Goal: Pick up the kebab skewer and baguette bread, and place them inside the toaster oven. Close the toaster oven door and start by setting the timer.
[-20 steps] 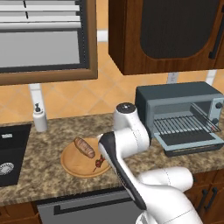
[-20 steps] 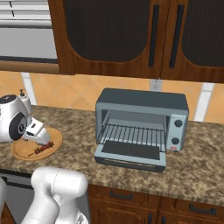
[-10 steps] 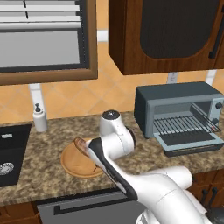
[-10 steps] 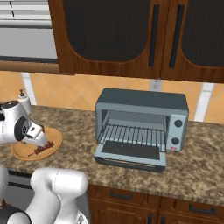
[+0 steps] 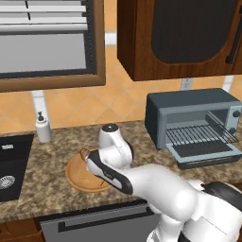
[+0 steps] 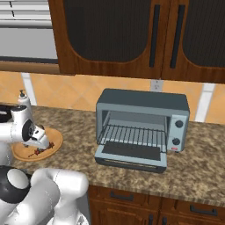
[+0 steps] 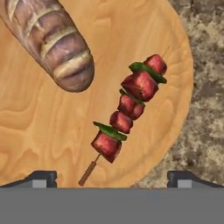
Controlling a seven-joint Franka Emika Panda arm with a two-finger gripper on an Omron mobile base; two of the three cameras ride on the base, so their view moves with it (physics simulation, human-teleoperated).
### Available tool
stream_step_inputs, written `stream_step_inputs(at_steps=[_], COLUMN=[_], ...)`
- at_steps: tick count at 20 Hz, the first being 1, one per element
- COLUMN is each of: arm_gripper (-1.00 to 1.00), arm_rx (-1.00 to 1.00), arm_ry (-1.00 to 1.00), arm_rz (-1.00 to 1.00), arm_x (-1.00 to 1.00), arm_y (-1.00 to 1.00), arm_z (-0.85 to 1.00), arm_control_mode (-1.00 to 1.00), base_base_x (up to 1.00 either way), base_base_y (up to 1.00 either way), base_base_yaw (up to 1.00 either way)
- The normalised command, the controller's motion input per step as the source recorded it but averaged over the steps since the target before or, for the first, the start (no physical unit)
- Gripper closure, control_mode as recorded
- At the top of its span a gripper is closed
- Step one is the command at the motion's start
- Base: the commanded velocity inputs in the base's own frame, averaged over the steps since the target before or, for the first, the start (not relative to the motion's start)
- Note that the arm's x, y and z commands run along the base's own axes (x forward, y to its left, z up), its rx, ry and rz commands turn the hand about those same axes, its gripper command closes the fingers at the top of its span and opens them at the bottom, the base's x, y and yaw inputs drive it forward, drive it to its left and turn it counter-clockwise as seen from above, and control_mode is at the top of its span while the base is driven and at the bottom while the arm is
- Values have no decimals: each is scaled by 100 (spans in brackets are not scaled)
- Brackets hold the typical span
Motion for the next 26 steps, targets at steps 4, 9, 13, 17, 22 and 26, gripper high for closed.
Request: stream_step_inputs(at_steps=[4, 9, 13, 17, 22, 26], arm_gripper=[-100, -100, -100, 100, 100, 100], arm_rx=[0, 0, -2, -4, -1, 0], arm_ry=[10, 8, 7, 3, 0, -1], arm_rz=[0, 0, 0, 0, -1, -1], arm_x=[25, 23, 0, 0, -19, -42], arm_y=[16, 19, 3, 5, 0, -18], arm_z=[-41, -33, -28, -28, -32, -9], arm_control_mode=[-100, -100, -100, -100, -100, -100], base_base_x=[0, 0, 0, 0, 0, 0], base_base_y=[0, 0, 0, 0, 0, 0], base_base_yaw=[0, 0, 0, 0, 0, 0])
